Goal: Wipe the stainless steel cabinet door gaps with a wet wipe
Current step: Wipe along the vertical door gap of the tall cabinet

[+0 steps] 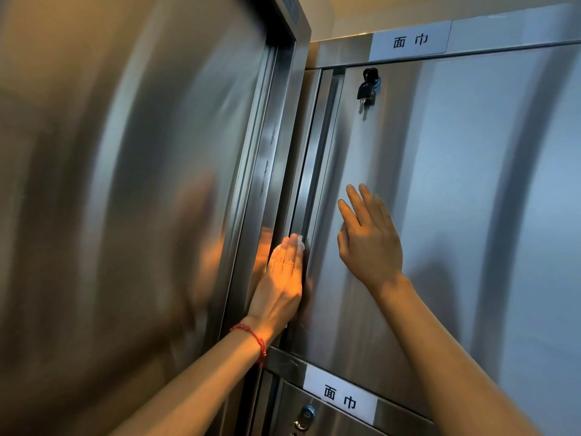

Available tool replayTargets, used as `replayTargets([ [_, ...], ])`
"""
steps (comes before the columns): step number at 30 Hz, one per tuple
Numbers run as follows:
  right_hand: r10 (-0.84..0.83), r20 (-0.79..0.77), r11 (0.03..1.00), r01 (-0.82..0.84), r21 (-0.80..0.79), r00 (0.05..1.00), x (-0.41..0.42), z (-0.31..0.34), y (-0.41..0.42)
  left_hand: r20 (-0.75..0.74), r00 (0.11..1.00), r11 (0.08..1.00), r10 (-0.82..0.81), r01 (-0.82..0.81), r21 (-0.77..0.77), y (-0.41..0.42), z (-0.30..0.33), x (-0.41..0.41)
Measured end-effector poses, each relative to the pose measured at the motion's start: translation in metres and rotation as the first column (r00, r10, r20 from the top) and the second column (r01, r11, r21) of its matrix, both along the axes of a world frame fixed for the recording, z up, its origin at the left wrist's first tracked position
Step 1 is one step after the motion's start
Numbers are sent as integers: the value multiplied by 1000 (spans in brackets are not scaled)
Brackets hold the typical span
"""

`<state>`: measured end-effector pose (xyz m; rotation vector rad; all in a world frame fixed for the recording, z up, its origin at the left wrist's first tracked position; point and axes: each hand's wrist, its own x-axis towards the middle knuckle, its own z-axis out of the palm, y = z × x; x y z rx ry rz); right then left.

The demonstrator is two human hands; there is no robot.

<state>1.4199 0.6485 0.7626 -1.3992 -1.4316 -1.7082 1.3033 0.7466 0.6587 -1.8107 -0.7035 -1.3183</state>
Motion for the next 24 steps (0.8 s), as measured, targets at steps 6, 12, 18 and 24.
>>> replayTargets([
  [6,0,-4,1000,0,-7,1000,0,-1,0,-15,995,989,-96,94,-110,-1,2,-1],
  [12,-4,-6,1000,4,-8,1000,0,0,1,46,995,989,-93,98,-109,6,6,8],
  [18,-11,-9,1000,11,-6,1000,0,0,-1,53,988,989,-143,145,-36,-4,-8,-1],
  [24,5,-13,1000,-5,-9,1000,-1,0,-1,69,984,985,-167,169,-24,-3,-2,2],
])
